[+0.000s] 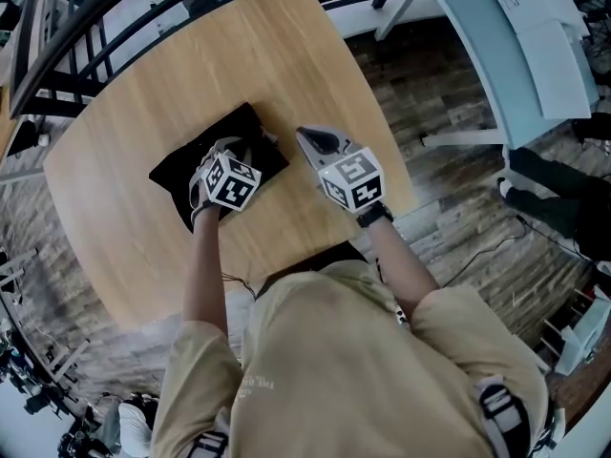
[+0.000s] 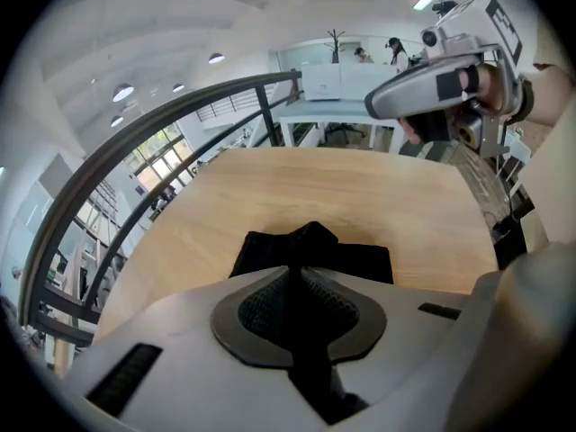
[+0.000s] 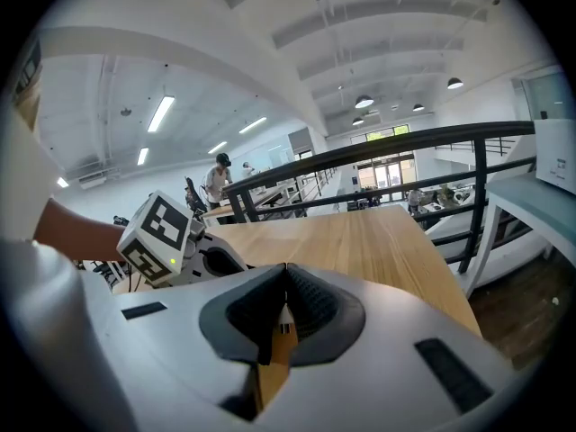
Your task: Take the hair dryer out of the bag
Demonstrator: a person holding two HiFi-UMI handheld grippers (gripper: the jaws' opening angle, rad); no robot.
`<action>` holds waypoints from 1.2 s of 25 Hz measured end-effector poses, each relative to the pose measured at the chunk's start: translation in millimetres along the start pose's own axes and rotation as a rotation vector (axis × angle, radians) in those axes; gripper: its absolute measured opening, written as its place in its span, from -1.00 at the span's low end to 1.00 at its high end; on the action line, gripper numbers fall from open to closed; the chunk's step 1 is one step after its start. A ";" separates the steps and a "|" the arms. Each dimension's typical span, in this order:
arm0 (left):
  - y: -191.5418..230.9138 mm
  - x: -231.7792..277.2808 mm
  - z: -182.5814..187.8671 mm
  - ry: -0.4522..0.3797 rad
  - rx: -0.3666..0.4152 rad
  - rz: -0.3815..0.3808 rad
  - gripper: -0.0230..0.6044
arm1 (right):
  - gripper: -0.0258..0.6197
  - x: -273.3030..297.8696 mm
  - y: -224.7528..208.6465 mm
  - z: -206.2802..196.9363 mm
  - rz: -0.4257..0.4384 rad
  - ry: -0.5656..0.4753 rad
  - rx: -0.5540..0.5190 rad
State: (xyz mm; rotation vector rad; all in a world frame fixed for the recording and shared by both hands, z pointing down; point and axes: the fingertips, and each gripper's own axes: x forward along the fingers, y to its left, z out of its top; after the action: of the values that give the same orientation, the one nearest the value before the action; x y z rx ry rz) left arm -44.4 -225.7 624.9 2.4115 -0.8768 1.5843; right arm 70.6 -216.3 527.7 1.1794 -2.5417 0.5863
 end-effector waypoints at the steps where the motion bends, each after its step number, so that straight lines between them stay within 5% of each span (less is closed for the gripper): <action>1: 1.2 -4.4 -1.3 -0.009 -0.014 -0.001 -0.81 | -0.88 4.4 0.5 -0.3 0.016 0.007 -0.003; 12: 20.3 -39.4 -18.8 -0.124 -0.207 0.018 -0.86 | -0.87 80.4 9.2 -26.1 0.256 0.182 -0.129; 23: 24.8 -46.6 -21.7 -0.153 -0.229 0.045 -0.86 | -0.65 117.8 37.9 -71.5 0.564 0.420 -0.712; 30: 25.6 -47.0 -23.7 -0.159 -0.235 0.036 -0.86 | -0.63 120.2 54.1 -94.4 0.721 0.541 -0.988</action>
State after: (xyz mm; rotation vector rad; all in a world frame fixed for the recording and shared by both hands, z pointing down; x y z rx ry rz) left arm -90.1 -218.6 589.0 2.3878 -1.0735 1.2338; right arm -39.3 -219.6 646.8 -0.2183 -2.1874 -0.2342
